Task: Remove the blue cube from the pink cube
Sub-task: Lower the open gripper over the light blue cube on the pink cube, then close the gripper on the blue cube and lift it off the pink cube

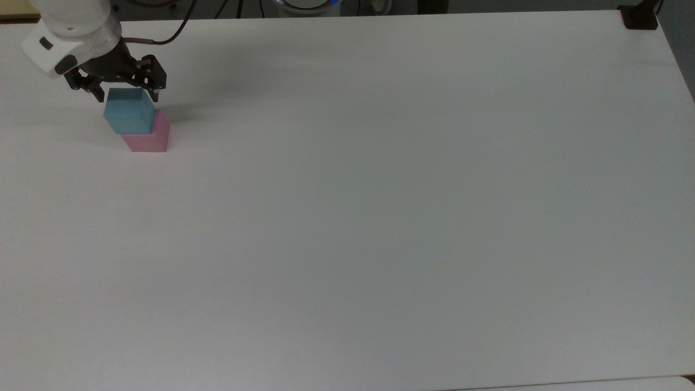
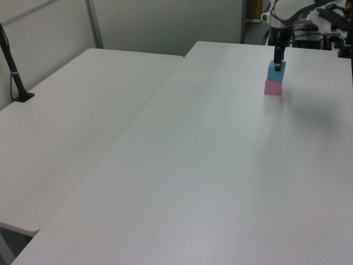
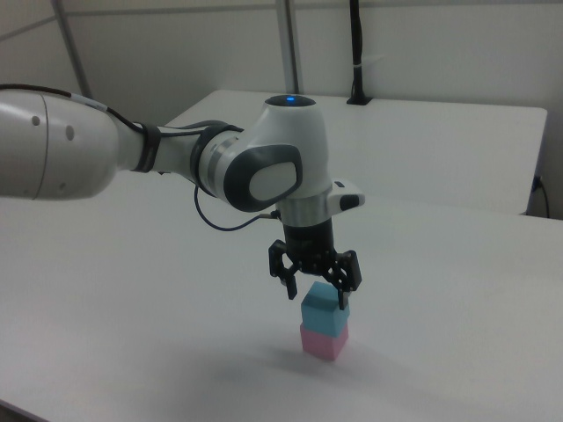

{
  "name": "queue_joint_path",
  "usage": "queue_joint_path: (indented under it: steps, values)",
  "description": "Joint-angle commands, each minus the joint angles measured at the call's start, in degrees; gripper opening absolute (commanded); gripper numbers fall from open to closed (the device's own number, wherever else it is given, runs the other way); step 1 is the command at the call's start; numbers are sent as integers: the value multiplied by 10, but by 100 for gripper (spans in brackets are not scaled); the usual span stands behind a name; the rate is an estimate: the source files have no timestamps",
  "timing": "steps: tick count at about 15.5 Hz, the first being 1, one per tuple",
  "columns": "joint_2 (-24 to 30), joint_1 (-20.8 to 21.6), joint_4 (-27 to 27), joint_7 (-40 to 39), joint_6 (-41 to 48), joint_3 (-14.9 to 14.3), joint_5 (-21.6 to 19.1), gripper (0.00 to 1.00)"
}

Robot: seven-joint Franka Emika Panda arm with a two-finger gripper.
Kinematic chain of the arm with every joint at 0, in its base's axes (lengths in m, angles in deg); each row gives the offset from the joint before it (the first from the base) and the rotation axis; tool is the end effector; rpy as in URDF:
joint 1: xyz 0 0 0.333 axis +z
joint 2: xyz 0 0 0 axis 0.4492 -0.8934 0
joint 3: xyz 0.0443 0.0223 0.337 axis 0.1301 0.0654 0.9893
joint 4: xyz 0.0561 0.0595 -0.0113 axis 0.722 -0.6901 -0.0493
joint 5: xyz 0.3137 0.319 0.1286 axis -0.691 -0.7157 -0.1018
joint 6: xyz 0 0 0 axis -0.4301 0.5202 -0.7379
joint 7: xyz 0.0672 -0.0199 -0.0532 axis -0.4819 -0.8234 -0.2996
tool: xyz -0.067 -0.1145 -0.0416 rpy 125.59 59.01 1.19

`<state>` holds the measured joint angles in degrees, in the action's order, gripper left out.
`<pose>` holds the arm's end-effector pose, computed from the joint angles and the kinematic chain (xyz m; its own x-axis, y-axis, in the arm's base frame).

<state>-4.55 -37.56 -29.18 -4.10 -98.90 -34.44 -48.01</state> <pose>0.6167 -0.2921 0.3649 0.9943 0.0805 -0.0697 0.0856 -0.9936 0.0736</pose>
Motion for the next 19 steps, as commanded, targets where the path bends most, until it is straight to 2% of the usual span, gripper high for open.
queue_joint_path:
  steps: [1, 2, 3, 7, 12, 15, 19]
  values:
    - [-3, 7, -13, 26, -28, 0, 18, 84]
    - [-3, 8, -13, 43, -38, 1, 18, 71]
    - [-3, 9, -15, 56, -40, 1, 19, 62]
    - [0, 12, 0, 64, -31, 5, 18, 53]
    - [-21, 71, 42, 143, -34, 10, 15, 53]
    - [-28, 115, 43, 184, -36, 11, 10, 53]
    - [-88, 150, 75, 243, -36, 14, 14, 53]
